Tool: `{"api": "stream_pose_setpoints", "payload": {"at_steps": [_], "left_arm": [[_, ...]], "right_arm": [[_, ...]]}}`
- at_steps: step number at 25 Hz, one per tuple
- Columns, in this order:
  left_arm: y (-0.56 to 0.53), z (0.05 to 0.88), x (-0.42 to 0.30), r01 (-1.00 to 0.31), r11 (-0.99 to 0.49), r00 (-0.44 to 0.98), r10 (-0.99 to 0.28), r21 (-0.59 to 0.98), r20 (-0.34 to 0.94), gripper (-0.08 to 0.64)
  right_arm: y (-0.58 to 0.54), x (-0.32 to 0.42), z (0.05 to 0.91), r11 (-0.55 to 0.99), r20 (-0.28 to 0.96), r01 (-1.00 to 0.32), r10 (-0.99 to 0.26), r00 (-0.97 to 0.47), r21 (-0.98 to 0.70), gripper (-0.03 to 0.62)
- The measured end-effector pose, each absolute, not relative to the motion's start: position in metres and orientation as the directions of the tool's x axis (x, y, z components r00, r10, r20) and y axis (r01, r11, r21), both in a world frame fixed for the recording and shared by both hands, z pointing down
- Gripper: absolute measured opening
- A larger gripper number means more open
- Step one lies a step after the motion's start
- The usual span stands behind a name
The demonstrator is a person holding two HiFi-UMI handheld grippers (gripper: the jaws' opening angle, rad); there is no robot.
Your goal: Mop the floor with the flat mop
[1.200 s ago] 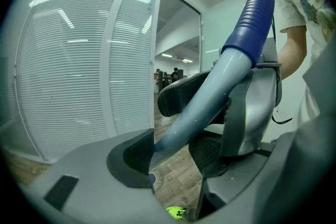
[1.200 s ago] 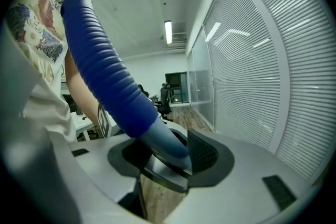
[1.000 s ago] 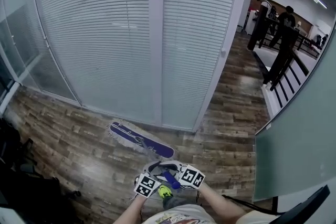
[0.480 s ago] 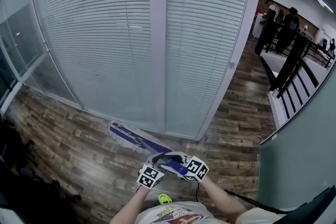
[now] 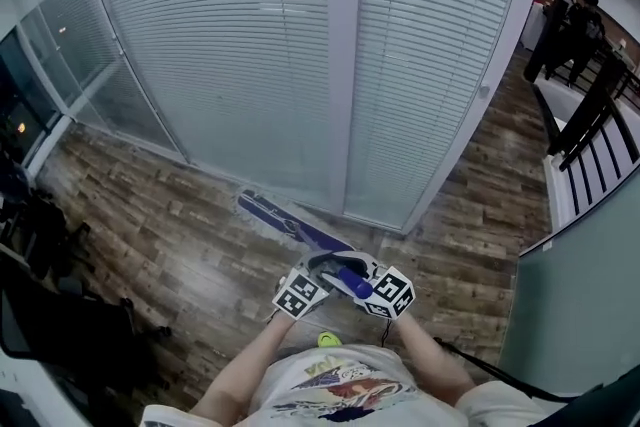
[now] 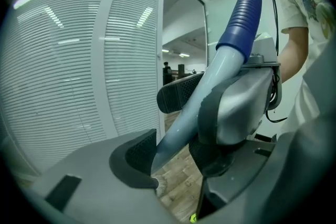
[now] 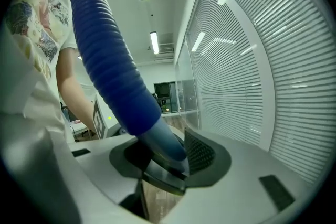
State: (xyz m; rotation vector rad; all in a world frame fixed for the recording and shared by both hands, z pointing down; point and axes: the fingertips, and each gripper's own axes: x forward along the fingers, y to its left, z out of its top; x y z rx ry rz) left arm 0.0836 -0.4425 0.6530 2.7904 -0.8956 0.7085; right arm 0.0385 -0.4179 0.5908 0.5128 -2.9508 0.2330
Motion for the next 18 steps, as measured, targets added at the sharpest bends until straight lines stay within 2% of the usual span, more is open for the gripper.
{"api": "stream_pose_setpoints", "payload": {"at_steps": [6,12,18], "left_arm": [[-0.392,0.664,0.046,-0.605,-0.794,0.662,-0.546,-0.065,0.513,0.184],[-0.32,0.658,0.006,-0.677,-0.734,0.637,-0.621,-0.054,0.457,0.175],[-0.231,0.639,-0.014,-0.74,-0.671,0.63,-0.672,0.04,0.389,0.173]], "right_arm": [[-0.358,-0.004,0.596,0.968,0.195,-0.239,-0.221,-0.956,-0.072,0.167],[-0.279,-0.046,0.592,0.987,0.211,-0.156,-0.146,-0.967,-0.035,0.167],[-0.186,-0.069,0.582,0.998,0.262,-0.04,-0.027,-0.965,-0.045,0.169]]}}
